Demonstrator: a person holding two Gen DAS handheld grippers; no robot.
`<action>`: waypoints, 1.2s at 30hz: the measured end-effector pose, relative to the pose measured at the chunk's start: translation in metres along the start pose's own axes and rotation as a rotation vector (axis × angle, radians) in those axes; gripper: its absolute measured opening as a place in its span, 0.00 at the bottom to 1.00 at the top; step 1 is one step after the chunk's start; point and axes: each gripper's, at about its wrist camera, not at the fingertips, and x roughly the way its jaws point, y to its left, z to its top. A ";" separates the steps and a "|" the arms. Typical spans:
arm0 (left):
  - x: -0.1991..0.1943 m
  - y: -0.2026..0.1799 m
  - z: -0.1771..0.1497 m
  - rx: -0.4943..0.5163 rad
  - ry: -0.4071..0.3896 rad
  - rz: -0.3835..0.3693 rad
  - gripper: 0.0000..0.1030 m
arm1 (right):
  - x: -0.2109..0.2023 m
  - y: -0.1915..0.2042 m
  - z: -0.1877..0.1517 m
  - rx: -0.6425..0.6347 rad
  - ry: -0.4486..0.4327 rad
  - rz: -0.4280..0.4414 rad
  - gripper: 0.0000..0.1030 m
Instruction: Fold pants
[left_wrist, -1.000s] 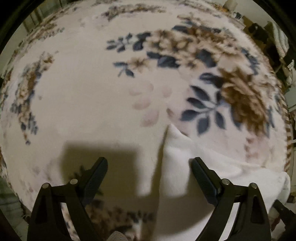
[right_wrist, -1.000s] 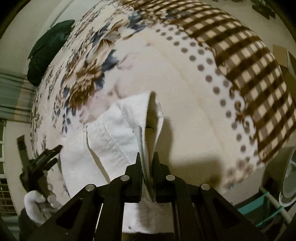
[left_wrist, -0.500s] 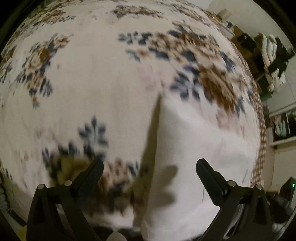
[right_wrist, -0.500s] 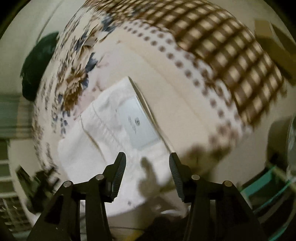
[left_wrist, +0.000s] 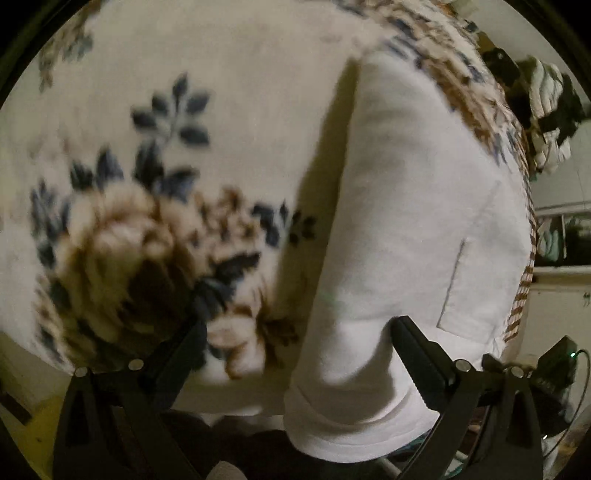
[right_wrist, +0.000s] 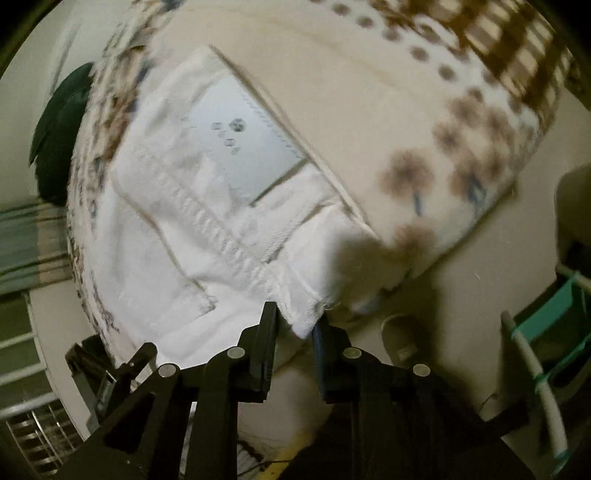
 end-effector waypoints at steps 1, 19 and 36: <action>-0.005 -0.003 0.003 0.009 -0.016 -0.013 1.00 | -0.001 0.000 0.000 0.003 0.003 0.028 0.36; 0.030 -0.020 0.017 0.054 -0.052 -0.158 1.00 | 0.068 0.004 -0.017 0.006 -0.069 0.474 0.68; -0.051 -0.036 0.000 0.084 -0.194 -0.281 0.24 | 0.025 0.062 -0.022 -0.063 -0.109 0.403 0.27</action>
